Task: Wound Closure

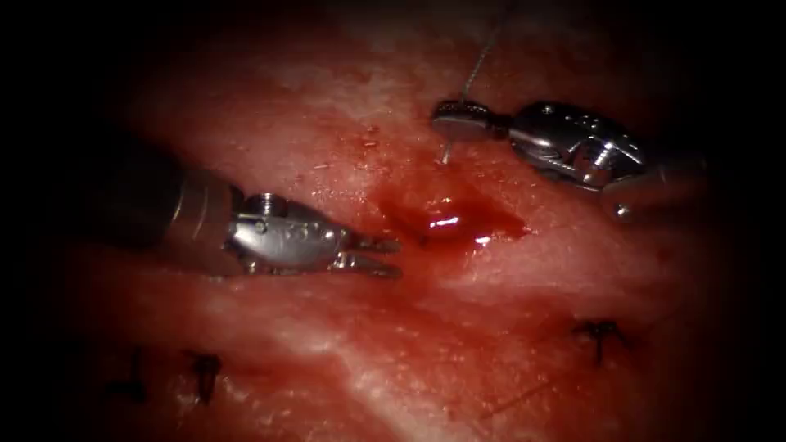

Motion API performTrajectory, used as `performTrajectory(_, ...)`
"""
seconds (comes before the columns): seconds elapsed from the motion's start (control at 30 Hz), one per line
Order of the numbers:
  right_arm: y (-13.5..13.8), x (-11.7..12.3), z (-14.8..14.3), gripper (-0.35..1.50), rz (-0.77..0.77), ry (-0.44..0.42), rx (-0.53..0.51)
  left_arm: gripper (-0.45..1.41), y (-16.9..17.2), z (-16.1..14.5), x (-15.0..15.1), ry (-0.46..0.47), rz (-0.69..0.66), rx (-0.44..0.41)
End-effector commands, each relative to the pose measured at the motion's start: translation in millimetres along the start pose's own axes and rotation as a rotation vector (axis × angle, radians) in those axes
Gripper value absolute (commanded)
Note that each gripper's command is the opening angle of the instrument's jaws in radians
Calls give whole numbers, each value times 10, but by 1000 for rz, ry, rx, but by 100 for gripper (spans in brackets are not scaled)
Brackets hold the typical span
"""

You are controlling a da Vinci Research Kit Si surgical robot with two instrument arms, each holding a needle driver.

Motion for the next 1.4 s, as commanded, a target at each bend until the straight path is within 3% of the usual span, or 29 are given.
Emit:
performTrajectory(0.03, -15, -7, 8, -35, 24, -6, 27, -8, 5, 8, -3, 0, 2, -2)
performTrajectory(0.17, -46, -15, 10, -35, 66, -30, 105, -8, 6, 8, -2, 0, 1, -1)
performTrajectory(0.27, -54, -15, 9, -35, 65, -42, 116, -8, 6, 7, -1, 0, 6, -3)
performTrajectory(0.77, -76, -25, 7, -35, 85, -98, 187, -8, 7, 5, 2, 0, 33, -4)
performTrajectory(0.9, -71, -22, 6, -35, 87, -92, 167, -10, 9, 3, 6, 0, 53, -5)
performTrajectory(0.93, -55, -12, 0, 26, 70, -31, 89, -11, 13, 0, 9, -3, 92, -8)
performTrajectory(0.97, -47, -9, -4, 69, 47, -4, 56, -10, 14, -2, 11, -1, 108, -10)
performTrajectory(1.0, -47, -9, -4, 69, 47, -4, 56, -10, 14, -2, 11, -1, 108, -10)
performTrajectory(1.03, -41, -6, -7, 93, 46, 10, 33, -8, 15, -5, 13, 5, 124, -11)
performTrajectory(1.07, -35, -5, -10, 104, 46, 23, 8, -6, 17, -7, 15, 14, 140, -9)
performTrajectory(1.2, -12, -1, -24, 118, 17, 61, -57, 0, 18, -17, 29, 67, 206, -22)
performTrajectory(1.4, 5, -2, -42, 120, 12, 90, -92, 7, 21, -18, 43, 132, 296, -36)
